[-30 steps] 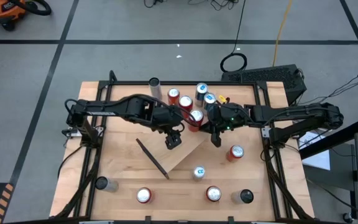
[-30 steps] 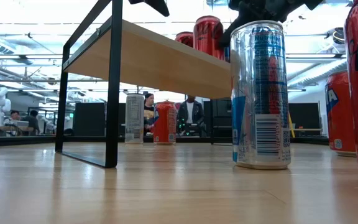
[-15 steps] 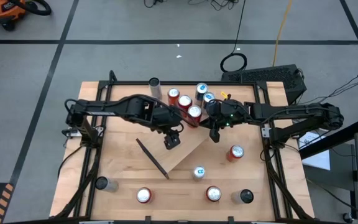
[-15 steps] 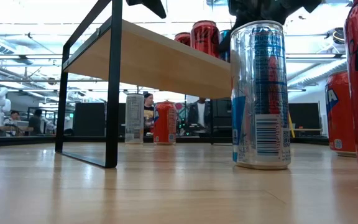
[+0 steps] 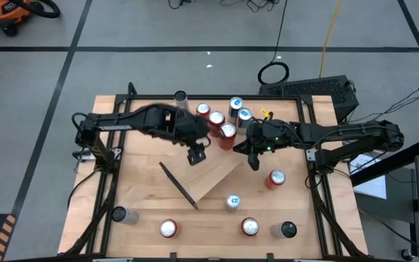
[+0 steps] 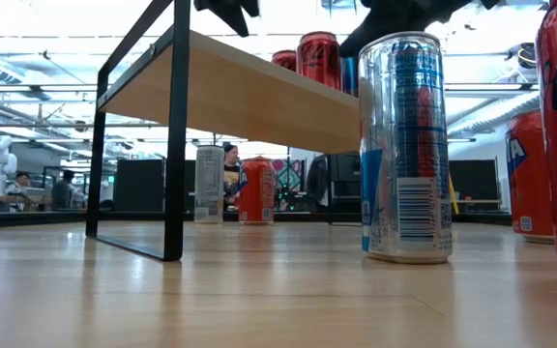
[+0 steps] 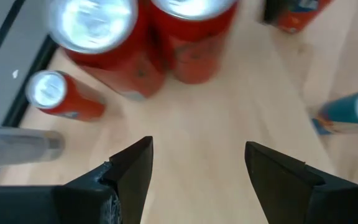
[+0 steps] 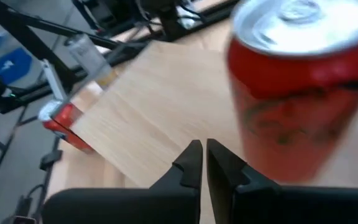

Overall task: Place canned beverage on shelf
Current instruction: Put the top red soda can on the shelf

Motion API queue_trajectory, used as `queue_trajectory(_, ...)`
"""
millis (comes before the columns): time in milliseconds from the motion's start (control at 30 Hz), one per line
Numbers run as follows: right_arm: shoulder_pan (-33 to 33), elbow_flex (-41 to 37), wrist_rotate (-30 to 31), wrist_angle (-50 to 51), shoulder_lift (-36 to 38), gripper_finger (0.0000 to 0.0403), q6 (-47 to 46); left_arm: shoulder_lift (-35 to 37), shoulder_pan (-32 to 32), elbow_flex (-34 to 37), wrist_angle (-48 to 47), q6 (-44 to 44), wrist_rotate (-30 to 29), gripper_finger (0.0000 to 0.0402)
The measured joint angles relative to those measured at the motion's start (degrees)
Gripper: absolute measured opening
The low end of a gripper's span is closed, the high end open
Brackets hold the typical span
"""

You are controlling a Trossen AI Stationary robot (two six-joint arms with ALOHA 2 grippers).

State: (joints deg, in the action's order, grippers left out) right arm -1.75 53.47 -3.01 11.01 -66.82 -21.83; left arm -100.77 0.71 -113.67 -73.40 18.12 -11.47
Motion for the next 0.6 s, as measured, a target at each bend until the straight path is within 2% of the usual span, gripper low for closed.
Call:
queue_trajectory(267,1.1,0.0,0.6,-6.6,-4.8,0.0,-0.1,0.4,-7.5,0.0,0.9,-6.1,2.6,0.0253)
queue_trajectory(400,1.1,0.0,6.1,-5.1,-6.2,0.0,-1.3,0.4,-9.0,0.0,1.0,-7.3,4.1,0.0253)
queue_trajectory(600,1.1,0.0,9.2,-4.7,-5.9,0.0,-1.5,0.4,-9.2,0.0,1.0,-8.4,4.8,0.0253)
